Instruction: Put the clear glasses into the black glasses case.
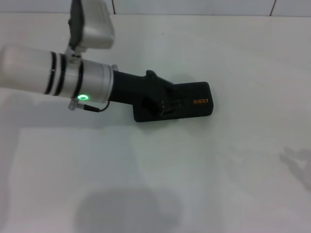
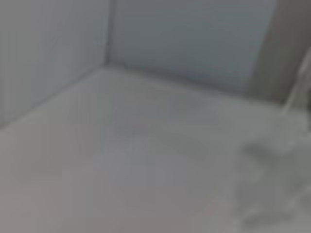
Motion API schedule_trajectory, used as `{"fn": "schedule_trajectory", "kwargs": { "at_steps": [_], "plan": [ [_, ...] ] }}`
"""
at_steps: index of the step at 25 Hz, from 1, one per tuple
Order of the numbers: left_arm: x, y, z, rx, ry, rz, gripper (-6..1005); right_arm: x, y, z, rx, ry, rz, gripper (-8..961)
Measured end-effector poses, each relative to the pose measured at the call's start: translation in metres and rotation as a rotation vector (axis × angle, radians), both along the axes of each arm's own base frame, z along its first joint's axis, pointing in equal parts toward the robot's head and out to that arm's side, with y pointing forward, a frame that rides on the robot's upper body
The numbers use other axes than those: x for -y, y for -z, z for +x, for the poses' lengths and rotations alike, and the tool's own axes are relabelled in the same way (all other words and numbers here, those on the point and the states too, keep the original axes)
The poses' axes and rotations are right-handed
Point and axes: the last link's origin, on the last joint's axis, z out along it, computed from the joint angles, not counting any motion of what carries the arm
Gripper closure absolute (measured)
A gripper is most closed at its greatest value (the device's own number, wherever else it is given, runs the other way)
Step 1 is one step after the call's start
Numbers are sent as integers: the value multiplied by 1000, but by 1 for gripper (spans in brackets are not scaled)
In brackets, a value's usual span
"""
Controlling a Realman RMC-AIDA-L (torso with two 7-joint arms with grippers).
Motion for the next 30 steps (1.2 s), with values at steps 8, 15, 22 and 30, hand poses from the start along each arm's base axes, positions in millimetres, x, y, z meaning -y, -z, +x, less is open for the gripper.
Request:
{"fn": "schedule_trajectory", "kwargs": {
  "at_steps": [8,15,22,30],
  "plan": [
    [58,-96,18,469,202,-63,688,-6,7,-29,-86,-164,-93,753],
    [78,-119,-11,447,180,-83,501,-47,26,-86,-164,-400,-169,533],
    [81,-115,-34,449,96,-81,432,-81,57,-129,-102,-513,-271,235],
    [86,-112,-44,461,92,-58,426,-90,68,-149,-83,-574,-309,148]
  ]
}}
